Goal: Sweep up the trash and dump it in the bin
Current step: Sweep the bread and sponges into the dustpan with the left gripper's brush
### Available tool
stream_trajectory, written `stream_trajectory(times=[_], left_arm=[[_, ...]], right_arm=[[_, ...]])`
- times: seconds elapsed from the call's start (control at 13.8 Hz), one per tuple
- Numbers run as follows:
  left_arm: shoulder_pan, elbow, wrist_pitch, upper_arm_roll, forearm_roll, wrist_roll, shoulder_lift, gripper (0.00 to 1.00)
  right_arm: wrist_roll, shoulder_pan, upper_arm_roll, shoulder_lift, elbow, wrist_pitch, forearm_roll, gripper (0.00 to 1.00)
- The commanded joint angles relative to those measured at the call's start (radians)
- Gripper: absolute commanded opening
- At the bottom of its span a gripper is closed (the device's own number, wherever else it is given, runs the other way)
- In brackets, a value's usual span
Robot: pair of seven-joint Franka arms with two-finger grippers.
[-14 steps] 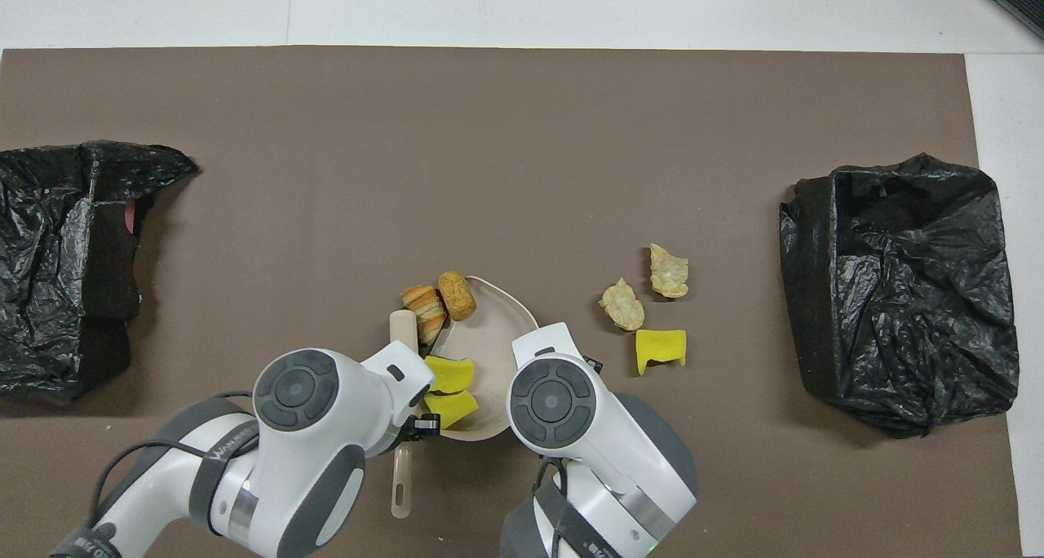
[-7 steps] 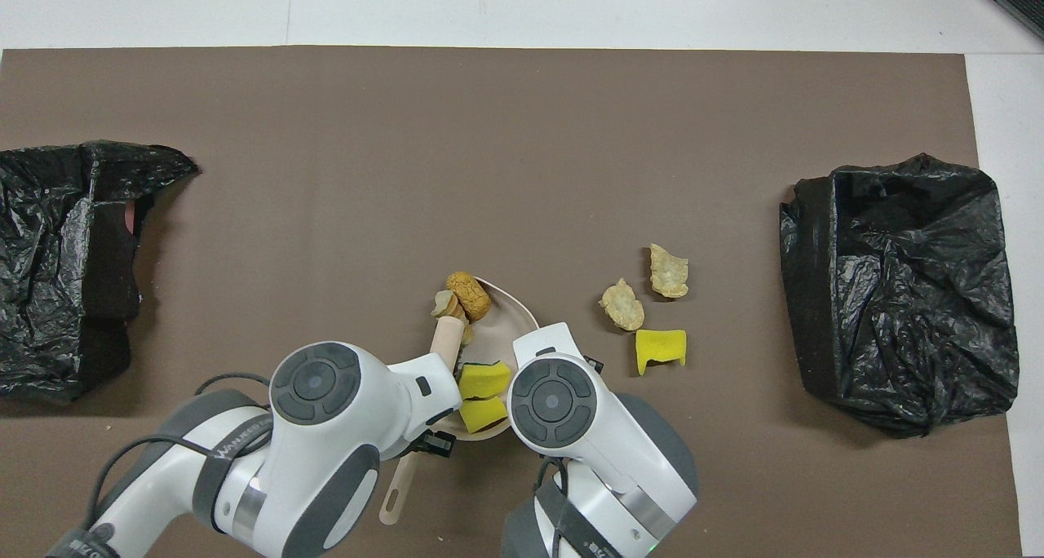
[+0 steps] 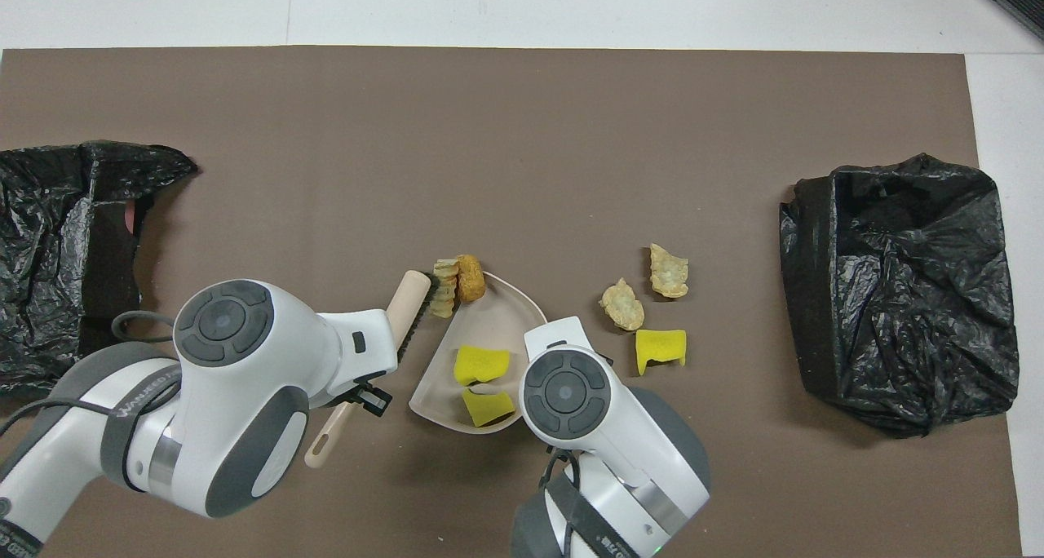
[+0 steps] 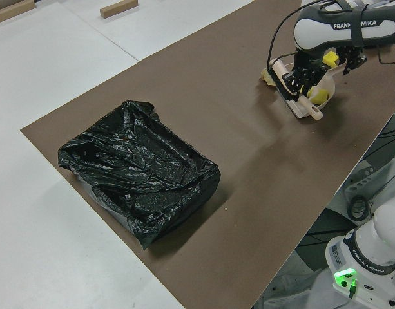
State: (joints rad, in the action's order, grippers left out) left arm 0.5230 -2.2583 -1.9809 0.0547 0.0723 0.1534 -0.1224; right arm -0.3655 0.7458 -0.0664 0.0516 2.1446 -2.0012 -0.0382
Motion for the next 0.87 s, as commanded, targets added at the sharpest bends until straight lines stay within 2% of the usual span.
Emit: stream_trajectory(times=[0.0, 0.29, 0.51, 0.79], left_arm=[[-0.021, 0.071, 0.019, -0.009, -0.094, 0.023, 0.047, 0.00], [-0.066, 0.241, 0.031, -0.009, -0.157, 0.142, 0.206, 0.00], [-0.080, 0.316, 0.004, -0.010, -0.194, 0.204, 0.314, 0.00], [0.000, 0.269, 0.005, -0.019, -0.184, 0.213, 0.316, 0.00]], right_arm=[[0.026, -0.017, 0.005, -0.030, 0.011, 0.016, -0.006, 0.00], [-0.012, -0.020, 0.005, -0.030, 0.015, -0.004, -0.008, 0.00], [-0.168, -0.034, 0.003, -0.019, 0.017, -0.008, -0.014, 0.00], [-0.162, -0.049, 0.002, -0.015, 0.015, -0.018, -0.022, 0.00]])
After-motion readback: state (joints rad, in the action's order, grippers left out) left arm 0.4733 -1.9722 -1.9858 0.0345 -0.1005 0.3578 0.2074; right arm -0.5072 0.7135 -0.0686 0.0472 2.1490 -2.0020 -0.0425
